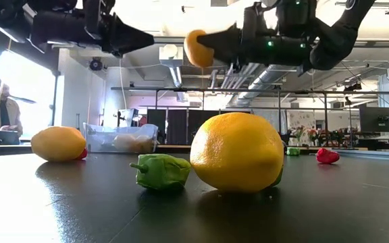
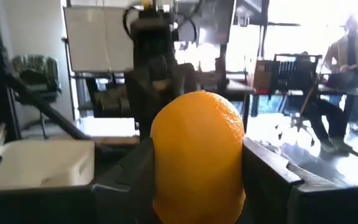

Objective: Sort produce into baskets
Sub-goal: Put the yellow lemon into the black bin

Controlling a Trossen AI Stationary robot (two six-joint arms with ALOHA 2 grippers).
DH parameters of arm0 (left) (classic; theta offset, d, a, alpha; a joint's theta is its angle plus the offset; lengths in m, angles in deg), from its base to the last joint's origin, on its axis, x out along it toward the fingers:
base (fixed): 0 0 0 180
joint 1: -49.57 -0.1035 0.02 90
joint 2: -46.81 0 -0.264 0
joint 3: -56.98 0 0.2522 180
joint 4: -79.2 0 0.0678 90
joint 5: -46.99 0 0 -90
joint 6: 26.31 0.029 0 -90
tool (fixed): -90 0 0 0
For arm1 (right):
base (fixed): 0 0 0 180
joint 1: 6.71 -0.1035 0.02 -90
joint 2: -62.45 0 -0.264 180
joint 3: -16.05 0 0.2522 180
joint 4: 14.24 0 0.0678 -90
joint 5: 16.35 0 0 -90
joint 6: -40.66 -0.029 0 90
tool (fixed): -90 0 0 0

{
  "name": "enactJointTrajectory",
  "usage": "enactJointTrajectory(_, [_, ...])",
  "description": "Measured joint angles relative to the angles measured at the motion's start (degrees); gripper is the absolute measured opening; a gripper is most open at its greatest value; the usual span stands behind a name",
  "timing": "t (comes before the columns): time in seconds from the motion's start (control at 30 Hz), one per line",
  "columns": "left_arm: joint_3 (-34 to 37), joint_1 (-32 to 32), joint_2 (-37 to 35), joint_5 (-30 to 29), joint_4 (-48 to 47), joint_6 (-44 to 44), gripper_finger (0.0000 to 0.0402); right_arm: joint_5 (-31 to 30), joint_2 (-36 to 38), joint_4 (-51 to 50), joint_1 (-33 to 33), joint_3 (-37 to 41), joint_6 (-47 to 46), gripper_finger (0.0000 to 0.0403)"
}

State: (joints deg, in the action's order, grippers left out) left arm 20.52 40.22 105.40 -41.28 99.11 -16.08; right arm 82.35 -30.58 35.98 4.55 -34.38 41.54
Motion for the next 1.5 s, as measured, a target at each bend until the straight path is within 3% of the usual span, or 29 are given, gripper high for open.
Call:
enactJointTrajectory(0.17, [0.02,0.40,4.21,0.14,1.54,-0.53,0.0129,-0.14,0.02,5.86,-1.04,0.00,-1.41,0.0174])
enactJointTrajectory(0.37, [0.04,0.51,11.42,-0.24,13.46,-4.23,0.0171,-0.07,0.02,10.43,-3.24,-0.02,-1.49,0.0174])
enactJointTrajectory(0.73, [-0.35,5.48,21.40,-0.73,33.66,-3.09,0.0204,-0.76,-2.94,10.34,-9.52,-7.25,2.82,0.0174])
enactJointTrajectory(0.93, [-0.35,7.40,21.35,-0.51,34.54,-3.32,0.0205,-5.12,-7.30,10.34,-11.65,-11.64,7.13,0.0174])
enactJointTrajectory(1.5, [-0.33,7.98,21.27,3.16,36.27,-7.13,0.0205,-5.25,-13.18,9.32,-11.71,-17.46,6.91,0.0174])
